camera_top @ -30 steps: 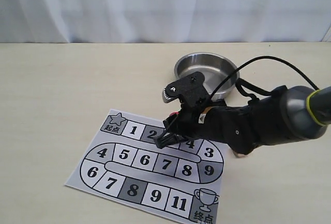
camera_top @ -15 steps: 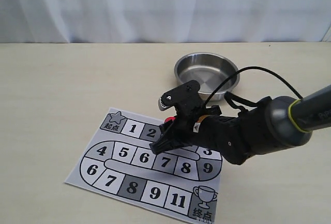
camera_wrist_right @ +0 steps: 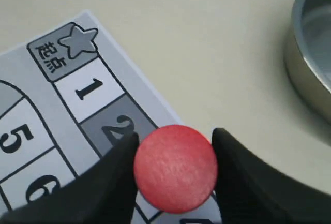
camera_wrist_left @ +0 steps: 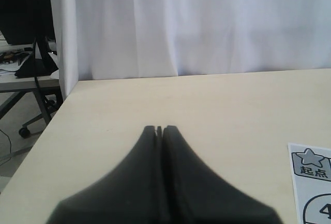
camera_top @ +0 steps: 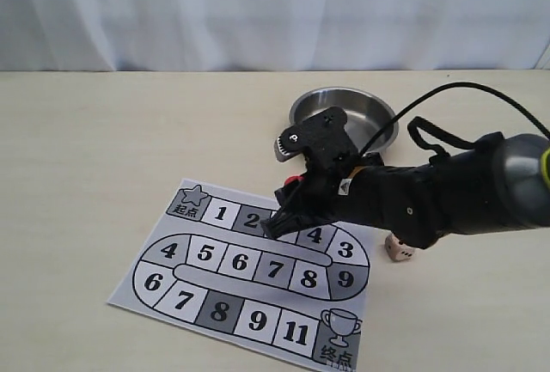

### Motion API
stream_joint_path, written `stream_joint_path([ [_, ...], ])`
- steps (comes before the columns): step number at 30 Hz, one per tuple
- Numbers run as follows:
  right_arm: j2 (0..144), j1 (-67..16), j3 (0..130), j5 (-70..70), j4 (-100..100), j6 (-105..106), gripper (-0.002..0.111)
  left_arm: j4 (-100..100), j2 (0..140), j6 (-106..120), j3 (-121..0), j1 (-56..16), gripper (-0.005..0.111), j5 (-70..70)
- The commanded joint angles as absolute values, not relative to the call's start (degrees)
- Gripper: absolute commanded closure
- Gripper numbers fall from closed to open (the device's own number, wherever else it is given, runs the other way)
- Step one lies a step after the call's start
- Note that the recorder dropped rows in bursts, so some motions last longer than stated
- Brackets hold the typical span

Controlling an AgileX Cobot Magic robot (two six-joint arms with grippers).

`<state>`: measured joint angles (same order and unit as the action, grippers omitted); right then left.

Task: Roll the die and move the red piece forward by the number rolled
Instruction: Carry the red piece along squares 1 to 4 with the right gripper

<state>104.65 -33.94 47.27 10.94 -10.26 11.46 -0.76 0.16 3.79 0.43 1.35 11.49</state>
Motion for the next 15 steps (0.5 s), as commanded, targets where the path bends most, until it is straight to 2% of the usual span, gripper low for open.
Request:
stream_joint_path([
  [1,104.22,-31.99,45.23,11.33,-9.85,11.39,0.104,-0.8,0.0,3.56,0.0,1.25,0.107,10.82],
  [8,106.49,-31.99,40.83,20.88,-9.85,7.09,0.104,-0.8,0.0,3.56,0.0,1.25,0.107,10.34],
  [15,110.82,-32.1,40.95,21.74,-9.6,7.22,0.104,-0.8,0.0,3.56,0.0,1.25,0.107,10.34],
])
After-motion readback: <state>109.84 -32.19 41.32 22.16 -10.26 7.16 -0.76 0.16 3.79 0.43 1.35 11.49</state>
